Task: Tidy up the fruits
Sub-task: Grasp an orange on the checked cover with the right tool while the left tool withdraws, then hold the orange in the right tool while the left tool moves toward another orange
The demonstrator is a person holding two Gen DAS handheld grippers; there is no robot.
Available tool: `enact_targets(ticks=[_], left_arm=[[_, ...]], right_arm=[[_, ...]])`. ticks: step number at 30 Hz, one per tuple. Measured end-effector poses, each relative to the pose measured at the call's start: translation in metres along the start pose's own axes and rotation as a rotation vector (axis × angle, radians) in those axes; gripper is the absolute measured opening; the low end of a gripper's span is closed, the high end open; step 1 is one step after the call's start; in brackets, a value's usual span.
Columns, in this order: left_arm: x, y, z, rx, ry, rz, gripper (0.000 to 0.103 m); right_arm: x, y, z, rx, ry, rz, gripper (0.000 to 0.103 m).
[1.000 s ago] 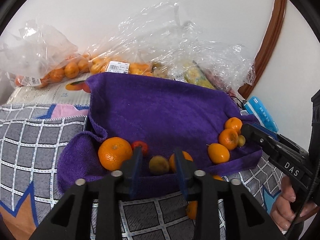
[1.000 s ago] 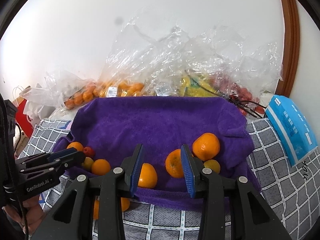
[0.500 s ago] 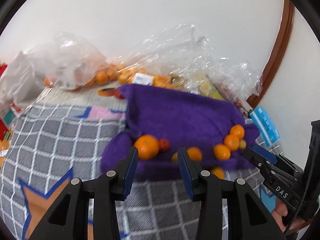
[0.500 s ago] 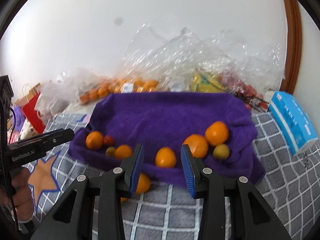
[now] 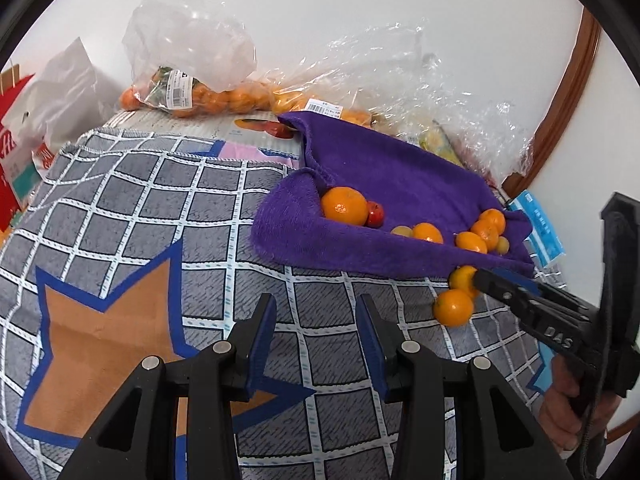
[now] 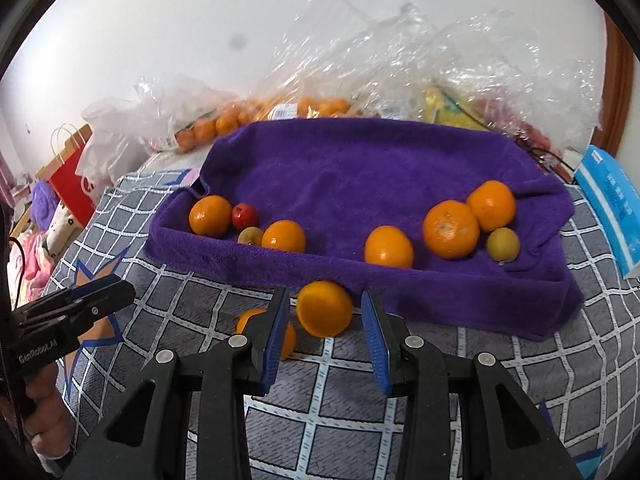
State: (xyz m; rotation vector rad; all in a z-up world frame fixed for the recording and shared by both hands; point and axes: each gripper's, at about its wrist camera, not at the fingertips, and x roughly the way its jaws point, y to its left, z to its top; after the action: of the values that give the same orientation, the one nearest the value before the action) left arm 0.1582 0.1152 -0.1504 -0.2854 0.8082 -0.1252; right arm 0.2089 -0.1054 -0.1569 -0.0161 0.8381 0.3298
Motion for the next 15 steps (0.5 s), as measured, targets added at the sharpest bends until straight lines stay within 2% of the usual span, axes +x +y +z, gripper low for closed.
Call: enact_targets(ticks=[5, 10, 15], left_arm=[[-0.008, -0.004, 0.0, 0.015, -0.038, -0.041, 0.039], [-0.006, -0.003, 0.0, 0.005, -0.029, -0.053, 0.039], [-0.002, -0.003, -0.001, 0.009, -0.023, -0.041, 0.039]], right_arm=[[0.013, 0.002, 0.0, -0.002, 0.027, -0.019, 0.038], [0.023, -0.003, -0.002, 0.028, 0.055, -0.008, 0.036], [0.008, -0.006, -0.004, 0.04, 0.024, -0.029, 0.035]])
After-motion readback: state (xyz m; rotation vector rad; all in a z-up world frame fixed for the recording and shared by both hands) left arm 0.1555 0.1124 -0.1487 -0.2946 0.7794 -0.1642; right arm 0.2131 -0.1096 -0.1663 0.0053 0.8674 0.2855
